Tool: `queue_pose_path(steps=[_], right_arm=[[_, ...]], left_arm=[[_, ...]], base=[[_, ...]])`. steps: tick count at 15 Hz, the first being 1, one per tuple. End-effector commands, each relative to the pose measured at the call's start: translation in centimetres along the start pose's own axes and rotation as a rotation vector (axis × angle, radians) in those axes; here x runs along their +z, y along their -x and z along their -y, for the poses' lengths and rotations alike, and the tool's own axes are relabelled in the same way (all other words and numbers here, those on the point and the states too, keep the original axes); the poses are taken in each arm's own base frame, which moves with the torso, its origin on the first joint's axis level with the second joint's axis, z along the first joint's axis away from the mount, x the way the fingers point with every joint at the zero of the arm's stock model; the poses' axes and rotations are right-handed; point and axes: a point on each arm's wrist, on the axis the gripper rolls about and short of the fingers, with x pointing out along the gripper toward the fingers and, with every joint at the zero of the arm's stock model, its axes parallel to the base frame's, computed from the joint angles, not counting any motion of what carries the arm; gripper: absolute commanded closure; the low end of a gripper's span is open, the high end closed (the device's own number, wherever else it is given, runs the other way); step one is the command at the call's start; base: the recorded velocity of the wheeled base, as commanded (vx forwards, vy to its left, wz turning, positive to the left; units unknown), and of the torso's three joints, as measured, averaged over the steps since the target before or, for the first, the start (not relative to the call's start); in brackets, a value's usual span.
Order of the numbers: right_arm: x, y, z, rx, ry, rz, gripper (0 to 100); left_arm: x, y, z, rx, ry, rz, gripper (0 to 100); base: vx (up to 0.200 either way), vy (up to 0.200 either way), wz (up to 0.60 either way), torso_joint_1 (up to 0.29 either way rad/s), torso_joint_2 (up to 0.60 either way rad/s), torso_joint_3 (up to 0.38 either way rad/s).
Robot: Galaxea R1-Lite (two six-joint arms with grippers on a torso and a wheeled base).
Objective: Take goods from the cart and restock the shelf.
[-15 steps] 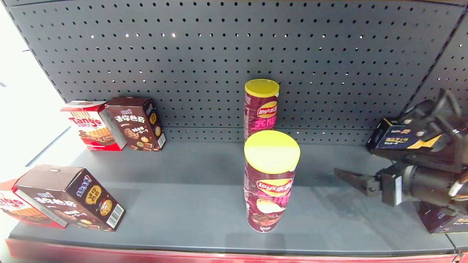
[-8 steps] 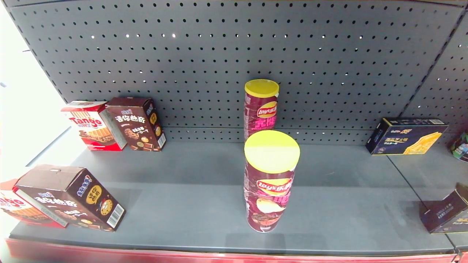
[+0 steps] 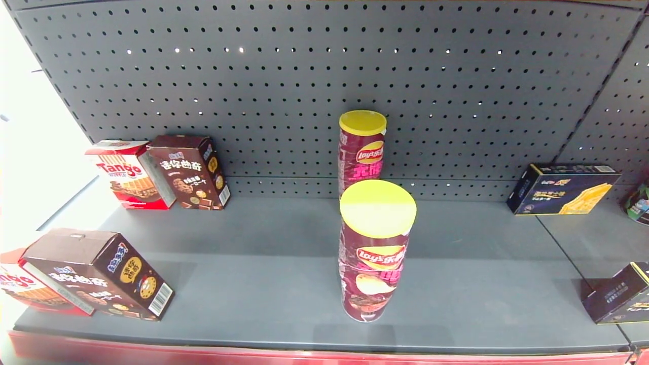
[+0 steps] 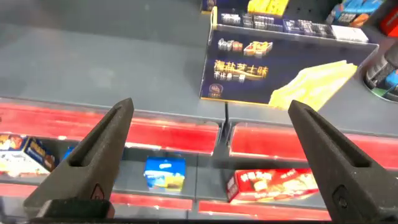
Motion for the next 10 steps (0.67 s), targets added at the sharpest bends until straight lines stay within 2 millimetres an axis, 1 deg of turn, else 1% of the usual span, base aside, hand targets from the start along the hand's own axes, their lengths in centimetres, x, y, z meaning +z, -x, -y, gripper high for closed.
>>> queue_pose_path(steps=[1,3,4,5,6,7,8,10], right_arm=[[-3.4,-0.4,-0.4,0.006,-0.02,0.019,0],[-4.0,-0.5,-0.6,0.071,-0.027,0.005,0],[-4.0,-0.5,-1.0,0.231,-0.025,0.013,0],[-4.0,-0.5,-0.9,0.213,-0.03,0.008,0],[-4.0,-0.5,-0.8,0.095,-0.053,-0.017,0],[-4.0,-0.5,-0.8,0.095,-0.053,-0.017,0],[-4.8,-0.2,-0.8,-0.044,-0.093,-0.037,0],[-4.9,0.2,-0.9,-0.01,-0.099,0.017,0]], left_arm=[[0.0,0.0,0.0,0.0,0.0,0.0,0],[0.0,0.0,0.0,0.0,0.001,-0.002,0],[0.0,0.0,0.0,0.0,0.001,-0.002,0],[0.0,0.0,0.0,0.0,0.001,0.0,0],[0.0,0.0,0.0,0.0,0.0,-0.002,0],[0.0,0.0,0.0,0.0,0.0,-0.002,0],[0.0,0.0,0.0,0.0,0.001,-0.002,0],[0.0,0.0,0.0,-0.002,0.001,-0.003,0]], base=[[0.0,0.0,0.0,0.0,0.0,0.0],[0.0,0.0,0.0,0.0,0.0,0.0],[0.0,0.0,0.0,0.0,0.0,0.0],[0.0,0.0,0.0,0.0,0.0,0.0],[0.0,0.0,0.0,0.0,0.0,0.0],[0.0,0.0,0.0,0.0,0.0,0.0],[0.0,0.0,0.0,0.0,0.0,0.0],[0.0,0.0,0.0,0.0,0.0,0.0]])
